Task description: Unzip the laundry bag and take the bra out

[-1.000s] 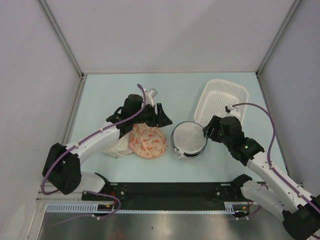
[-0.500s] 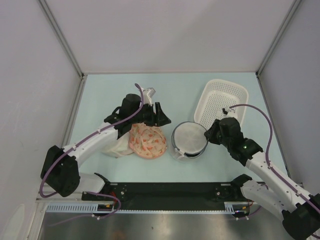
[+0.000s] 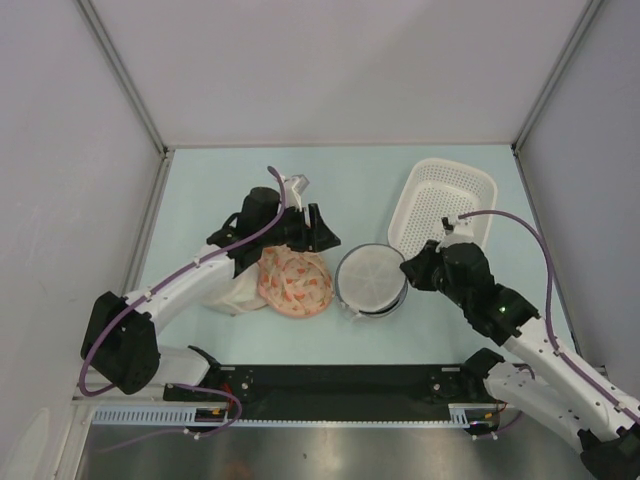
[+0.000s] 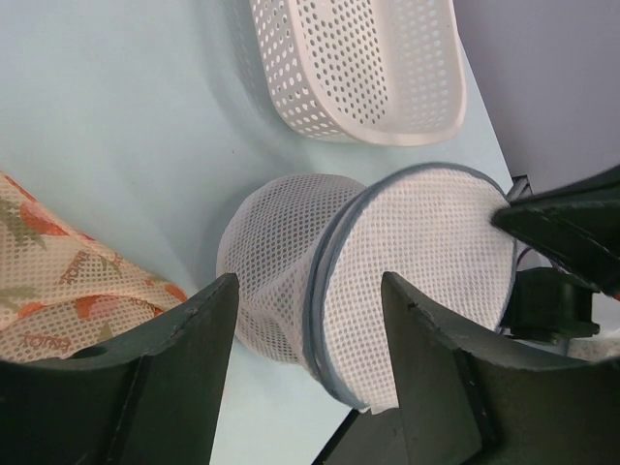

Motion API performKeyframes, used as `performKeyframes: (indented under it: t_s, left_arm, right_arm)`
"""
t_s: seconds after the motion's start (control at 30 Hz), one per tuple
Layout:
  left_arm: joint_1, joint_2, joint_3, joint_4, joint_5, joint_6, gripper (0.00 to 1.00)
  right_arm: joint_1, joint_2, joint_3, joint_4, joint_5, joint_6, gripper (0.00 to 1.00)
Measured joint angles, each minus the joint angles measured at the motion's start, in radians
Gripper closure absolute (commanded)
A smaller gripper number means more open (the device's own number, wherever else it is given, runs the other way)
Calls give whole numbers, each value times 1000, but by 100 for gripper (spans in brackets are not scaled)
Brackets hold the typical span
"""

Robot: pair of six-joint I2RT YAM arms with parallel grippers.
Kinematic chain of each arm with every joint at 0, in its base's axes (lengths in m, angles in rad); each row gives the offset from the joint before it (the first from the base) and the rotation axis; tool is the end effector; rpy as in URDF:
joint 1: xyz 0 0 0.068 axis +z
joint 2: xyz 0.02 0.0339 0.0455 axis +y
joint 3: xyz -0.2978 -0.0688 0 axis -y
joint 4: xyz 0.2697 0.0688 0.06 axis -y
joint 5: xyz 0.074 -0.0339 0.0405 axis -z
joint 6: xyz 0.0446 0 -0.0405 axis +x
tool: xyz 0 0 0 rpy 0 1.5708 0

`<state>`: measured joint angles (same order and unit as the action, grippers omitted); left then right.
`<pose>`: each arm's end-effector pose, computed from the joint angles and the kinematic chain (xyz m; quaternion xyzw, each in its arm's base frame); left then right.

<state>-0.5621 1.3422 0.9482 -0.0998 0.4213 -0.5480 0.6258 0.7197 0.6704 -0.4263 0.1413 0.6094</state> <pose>0.2658 -0.1890 0.3011 0.1132 0.8387 -0.4168 0.3316 0.1442 0.0965 0.3023 0.0298 0.8519 0.2516 0.4583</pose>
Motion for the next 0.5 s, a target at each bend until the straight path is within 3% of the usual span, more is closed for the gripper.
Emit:
performKeyframes:
  t_s: [0.5]
  left_arm:
    - [26, 0, -2, -1, -8, 0, 35]
  right_arm:
    - [473, 38, 85, 72, 192, -129, 90]
